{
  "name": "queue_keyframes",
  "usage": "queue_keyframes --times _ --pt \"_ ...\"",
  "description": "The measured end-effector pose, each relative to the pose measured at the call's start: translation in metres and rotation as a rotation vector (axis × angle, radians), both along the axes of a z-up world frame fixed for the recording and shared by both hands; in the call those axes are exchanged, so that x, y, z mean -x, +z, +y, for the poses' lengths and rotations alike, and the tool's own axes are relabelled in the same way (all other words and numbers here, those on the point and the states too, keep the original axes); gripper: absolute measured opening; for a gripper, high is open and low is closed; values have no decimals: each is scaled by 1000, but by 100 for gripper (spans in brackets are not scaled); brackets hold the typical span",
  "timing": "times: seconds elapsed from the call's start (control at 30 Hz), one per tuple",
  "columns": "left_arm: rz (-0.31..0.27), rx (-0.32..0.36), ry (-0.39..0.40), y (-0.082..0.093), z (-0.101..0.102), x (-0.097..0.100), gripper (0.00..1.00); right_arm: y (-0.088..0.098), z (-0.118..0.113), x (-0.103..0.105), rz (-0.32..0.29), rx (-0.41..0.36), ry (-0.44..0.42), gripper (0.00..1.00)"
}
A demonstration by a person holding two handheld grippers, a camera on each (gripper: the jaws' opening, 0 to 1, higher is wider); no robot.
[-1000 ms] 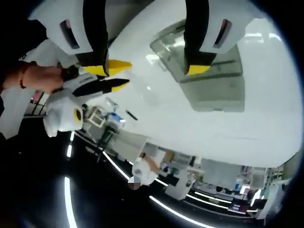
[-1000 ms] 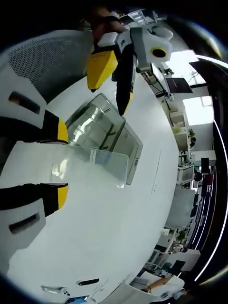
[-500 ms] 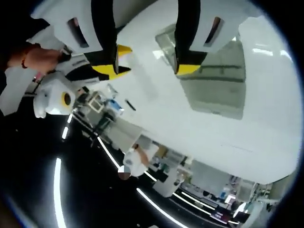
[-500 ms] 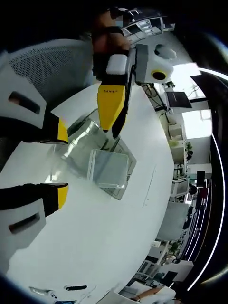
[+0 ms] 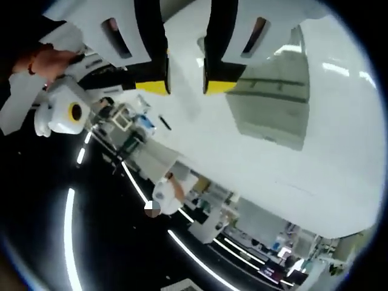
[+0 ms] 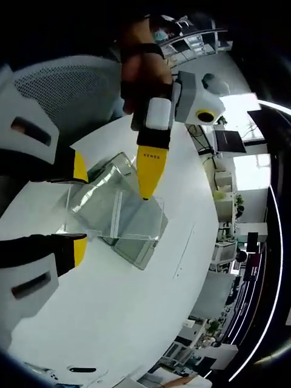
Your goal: Insert the divider into the dual guide fixture by aligning both edges with the guide slots and pushing it downward to the bottom, including one-sided entry, uneven engagement, binding, and posture correction.
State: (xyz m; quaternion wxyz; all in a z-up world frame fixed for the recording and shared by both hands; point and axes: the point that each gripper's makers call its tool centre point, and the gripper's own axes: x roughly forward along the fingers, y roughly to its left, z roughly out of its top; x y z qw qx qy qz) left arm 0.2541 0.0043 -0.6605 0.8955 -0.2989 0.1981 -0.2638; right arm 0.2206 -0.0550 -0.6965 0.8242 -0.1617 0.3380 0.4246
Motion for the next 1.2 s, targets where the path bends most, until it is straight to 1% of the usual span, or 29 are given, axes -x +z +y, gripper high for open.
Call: queue_keyframes --times 0.07,0.1,0.13,0.37,0.47,0.6,0.63,0.67,0.77,0.87,0.93,0.97,1.2 --pt "1 19 10 0 2 -1 12 1 1 0 -3 -4 4 29" --pt "6 38 4 0 1 -1 9 1 2 0 -1 -6 6 29" --pt "21 70 3 1 1 -1 7 2 3 1 -3 -9 9 29" --pt "34 137 19 3 3 -3 3 7 8 2 -18 -22 26 29" --pt "35 147 27 3 3 -3 1 8 9 3 -21 -25 28 29" --pt "47 182 34 3 5 -3 0 7 11 4 -8 -40 27 29" --pt "55 207 26 4 4 -2 0 6 12 4 -5 -42 28 29" --pt "54 215 24 5 4 -2 0 7 12 4 -4 -44 29 29" --pt "43 218 12 9 3 -1 0 6 14 5 19 -61 34 29" --pt "49 215 -7 8 0 -1 0 3 14 5 32 -76 36 29" --pt "44 195 -29 9 -3 1 0 5 15 6 47 -102 37 26" --pt "42 193 -32 9 -3 1 0 7 15 5 47 -108 34 26" --pt "48 202 -61 9 -6 5 0 13 15 3 68 -173 10 27"
